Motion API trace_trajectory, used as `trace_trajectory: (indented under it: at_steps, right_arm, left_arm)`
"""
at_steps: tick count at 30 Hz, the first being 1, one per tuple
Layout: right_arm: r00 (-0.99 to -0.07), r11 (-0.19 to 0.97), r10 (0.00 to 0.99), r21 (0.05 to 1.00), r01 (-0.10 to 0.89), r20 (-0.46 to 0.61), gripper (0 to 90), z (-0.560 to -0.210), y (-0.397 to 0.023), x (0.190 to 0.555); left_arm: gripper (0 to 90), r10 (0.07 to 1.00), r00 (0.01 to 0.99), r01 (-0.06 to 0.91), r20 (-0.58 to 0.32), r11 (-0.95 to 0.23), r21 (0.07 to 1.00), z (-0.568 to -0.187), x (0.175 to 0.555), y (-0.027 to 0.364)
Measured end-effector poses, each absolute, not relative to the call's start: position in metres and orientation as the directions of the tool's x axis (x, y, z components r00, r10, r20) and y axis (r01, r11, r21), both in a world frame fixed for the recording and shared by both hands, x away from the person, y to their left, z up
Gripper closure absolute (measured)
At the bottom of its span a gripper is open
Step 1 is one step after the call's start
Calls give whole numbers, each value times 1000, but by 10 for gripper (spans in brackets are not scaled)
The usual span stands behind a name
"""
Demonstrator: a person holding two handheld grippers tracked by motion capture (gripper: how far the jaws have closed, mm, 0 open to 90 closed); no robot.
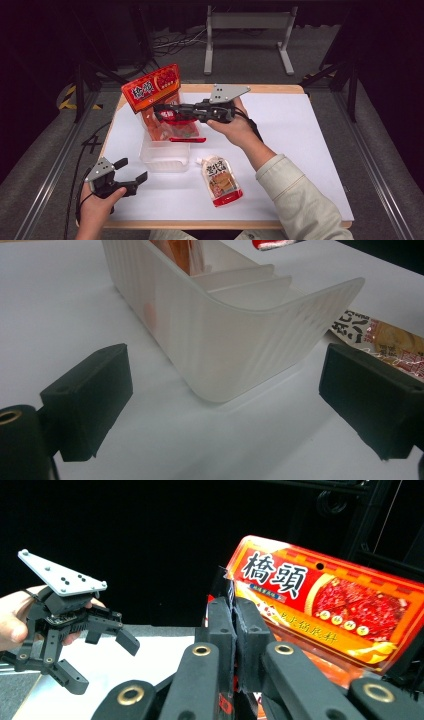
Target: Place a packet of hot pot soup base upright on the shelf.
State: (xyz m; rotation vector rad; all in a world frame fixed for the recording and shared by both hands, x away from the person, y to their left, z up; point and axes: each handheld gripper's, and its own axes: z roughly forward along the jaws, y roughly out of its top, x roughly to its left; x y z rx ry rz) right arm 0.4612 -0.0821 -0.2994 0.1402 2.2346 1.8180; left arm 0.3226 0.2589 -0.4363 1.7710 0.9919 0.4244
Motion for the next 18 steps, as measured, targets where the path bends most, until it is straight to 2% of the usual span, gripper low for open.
trace_trajectory:
  at_steps: [18]
  right_arm:
    - [-968, 238, 208, 968, -85, -136, 875, -314, -55, 470]
  left_arm:
    - [78, 781, 604, 420, -160, -142, 896, -436, 323, 257]
